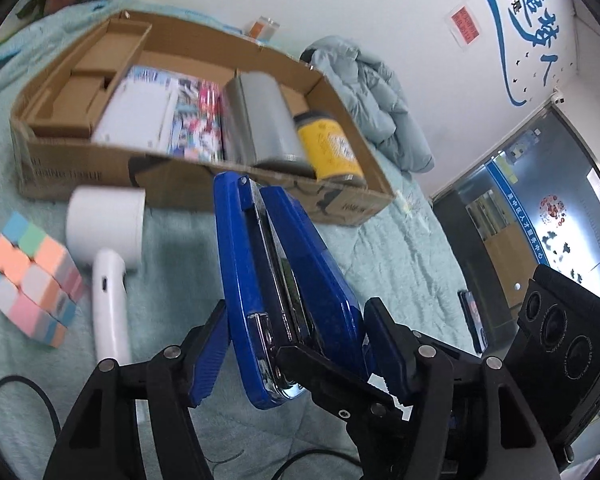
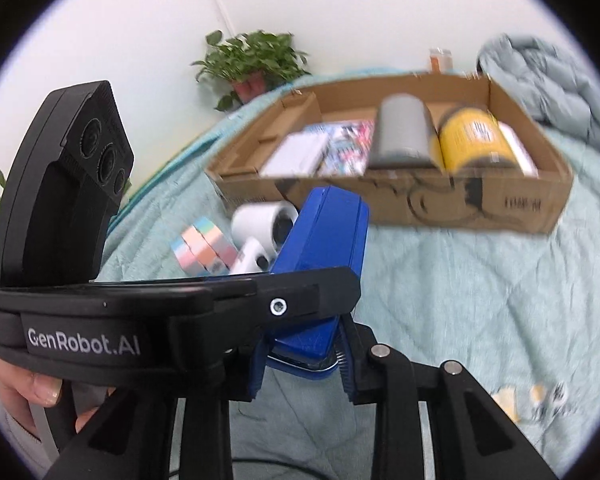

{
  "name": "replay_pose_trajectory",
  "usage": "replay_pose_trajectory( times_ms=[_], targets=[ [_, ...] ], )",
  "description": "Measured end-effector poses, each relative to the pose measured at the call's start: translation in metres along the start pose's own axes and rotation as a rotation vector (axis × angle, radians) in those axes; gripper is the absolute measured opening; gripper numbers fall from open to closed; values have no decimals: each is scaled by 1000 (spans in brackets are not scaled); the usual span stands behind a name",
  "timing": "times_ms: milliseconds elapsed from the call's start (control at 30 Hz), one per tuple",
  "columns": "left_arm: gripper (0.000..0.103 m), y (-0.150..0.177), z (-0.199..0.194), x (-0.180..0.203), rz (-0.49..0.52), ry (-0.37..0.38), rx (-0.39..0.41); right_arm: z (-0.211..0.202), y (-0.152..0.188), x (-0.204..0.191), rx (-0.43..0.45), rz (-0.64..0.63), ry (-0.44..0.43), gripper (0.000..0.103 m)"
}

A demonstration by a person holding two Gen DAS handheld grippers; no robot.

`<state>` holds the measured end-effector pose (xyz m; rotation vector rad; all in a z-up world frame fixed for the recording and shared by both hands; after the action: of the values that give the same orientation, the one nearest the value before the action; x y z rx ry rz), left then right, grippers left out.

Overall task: Organize rigid objects
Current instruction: 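Lift the stapler with the left gripper, lower it beside the silver can, release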

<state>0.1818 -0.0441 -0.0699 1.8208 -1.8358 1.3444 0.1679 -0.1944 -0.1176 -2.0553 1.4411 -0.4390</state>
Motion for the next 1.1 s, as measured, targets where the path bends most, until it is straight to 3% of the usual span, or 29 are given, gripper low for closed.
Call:
replay_pose_trajectory(
  times_ms=[400,733,1000,1100],
  targets=[
    [63,-85,-26,6,66,-12,64,-2,-72,-12,103,-64,3,28],
    [63,-156,7,-40,10,13,-1,44,-116,-5,30,-43,10,28],
    [64,-177,39,-76,-51,37,-49,78,-126,1,-34,-49,48,28],
    [64,-176,49,-83,-41,8,-86,85,-123,2,-55,-47,55,28]
  ],
)
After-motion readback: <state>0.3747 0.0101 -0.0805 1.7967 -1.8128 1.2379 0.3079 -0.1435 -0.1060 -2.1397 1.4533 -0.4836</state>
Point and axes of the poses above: each gripper's, at about its wrist camera, not at the fingertips, and z roughly the way its jaws point, x to its right, y to its underside, the point moved 2 cm from there along z, roughly the way its jaws point, and after that the axes turned 12 degrees about y, right-handed, at the moved point
